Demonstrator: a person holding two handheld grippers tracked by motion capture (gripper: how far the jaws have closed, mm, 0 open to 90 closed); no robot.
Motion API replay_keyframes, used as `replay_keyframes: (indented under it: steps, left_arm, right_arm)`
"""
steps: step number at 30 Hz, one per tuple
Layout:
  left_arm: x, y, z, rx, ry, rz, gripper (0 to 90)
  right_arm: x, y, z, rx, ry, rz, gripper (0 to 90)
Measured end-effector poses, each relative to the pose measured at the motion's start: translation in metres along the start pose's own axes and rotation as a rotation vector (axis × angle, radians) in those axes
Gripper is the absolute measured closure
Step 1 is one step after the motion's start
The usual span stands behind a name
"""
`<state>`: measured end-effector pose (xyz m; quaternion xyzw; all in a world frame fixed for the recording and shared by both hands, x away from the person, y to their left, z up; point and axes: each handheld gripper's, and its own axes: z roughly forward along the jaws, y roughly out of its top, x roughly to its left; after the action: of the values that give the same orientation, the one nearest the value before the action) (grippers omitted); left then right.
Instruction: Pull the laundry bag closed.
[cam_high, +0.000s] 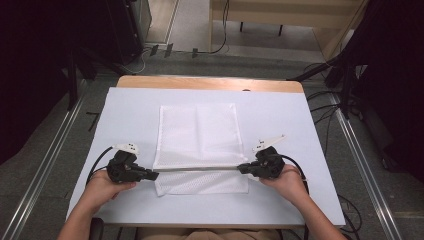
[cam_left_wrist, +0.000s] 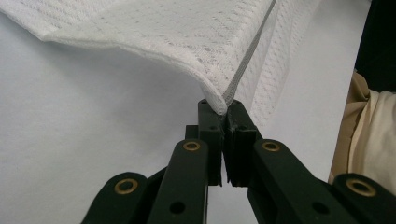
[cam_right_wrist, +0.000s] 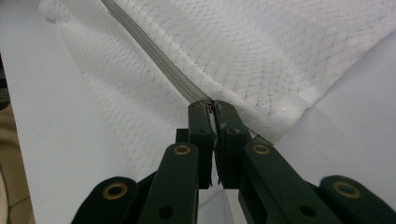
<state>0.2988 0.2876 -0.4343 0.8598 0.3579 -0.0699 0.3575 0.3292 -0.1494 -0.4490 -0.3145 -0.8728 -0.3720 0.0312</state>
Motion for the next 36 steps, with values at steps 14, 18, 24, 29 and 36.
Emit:
replay_keyframes:
  steps: [14,18,24,29,36]
  left_arm:
    - [0.004,0.004,-0.001,-0.036,0.006,-0.074,55.6]
    - [0.006,0.003,-0.005,-0.076,0.038,-0.083,46.5]
    - [0.009,0.002,-0.014,-0.158,0.105,-0.102,41.0]
    - [0.013,0.001,-0.017,-0.175,0.173,-0.119,38.3]
    - [0.02,-0.004,-0.024,-0.209,0.212,-0.125,35.2]
  right_arm:
    - [0.0,0.002,0.006,-0.021,-0.008,0.014,79.7]
    - [0.0,0.002,0.002,-0.055,-0.023,0.003,71.5]
    - [-0.006,0.002,-0.001,-0.114,-0.074,0.008,54.2]
    - [-0.014,0.0,-0.006,-0.169,-0.132,0.044,41.5]
    - [-0.027,-0.007,-0.018,-0.216,-0.203,0.101,36.2]
